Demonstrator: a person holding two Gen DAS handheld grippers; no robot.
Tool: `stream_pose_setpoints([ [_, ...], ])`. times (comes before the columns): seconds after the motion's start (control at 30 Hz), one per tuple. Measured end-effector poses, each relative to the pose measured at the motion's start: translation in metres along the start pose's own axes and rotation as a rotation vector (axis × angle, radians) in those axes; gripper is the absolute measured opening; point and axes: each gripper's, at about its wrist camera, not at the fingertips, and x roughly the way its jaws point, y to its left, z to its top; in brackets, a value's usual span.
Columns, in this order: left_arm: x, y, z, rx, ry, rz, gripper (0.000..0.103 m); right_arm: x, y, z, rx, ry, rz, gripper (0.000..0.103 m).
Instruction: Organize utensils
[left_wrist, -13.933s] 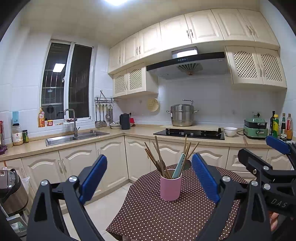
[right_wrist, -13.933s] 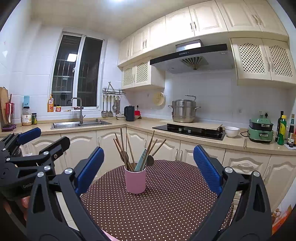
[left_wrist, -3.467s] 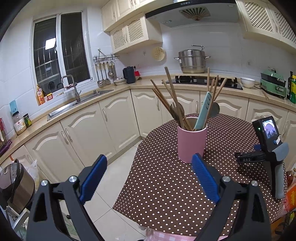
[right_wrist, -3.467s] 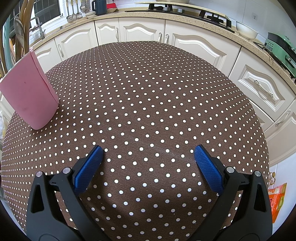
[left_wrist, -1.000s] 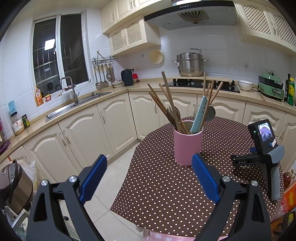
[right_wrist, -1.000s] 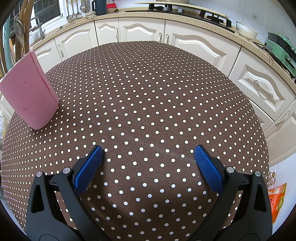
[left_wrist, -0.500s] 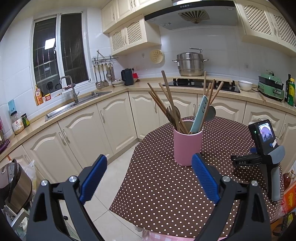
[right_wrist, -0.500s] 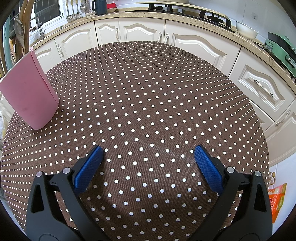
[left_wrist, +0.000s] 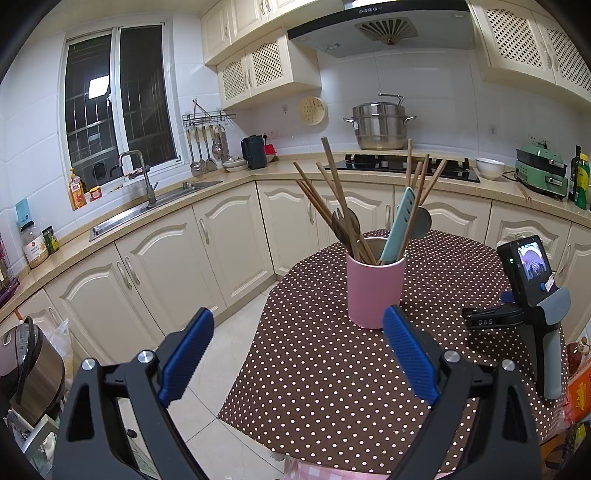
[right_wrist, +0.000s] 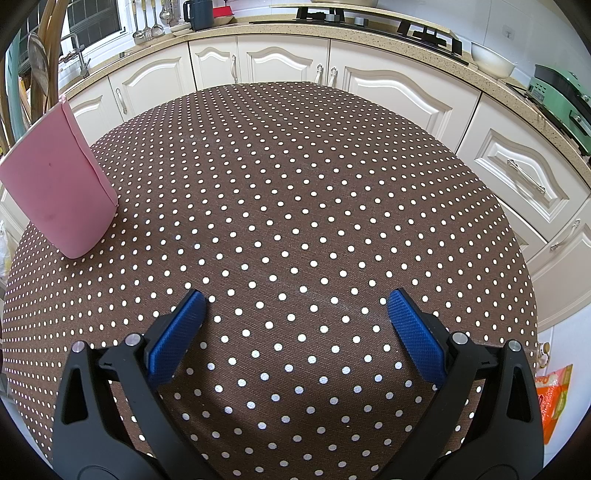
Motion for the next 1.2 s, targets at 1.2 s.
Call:
stream_pose_setpoints([
  [1.2, -0.0048, 0.0003, 0.0009, 0.017, -0.023, 0.004, 0.091, 0.0, 0.0002, 0.0003, 0.0, 0.0, 0.0, 0.097],
])
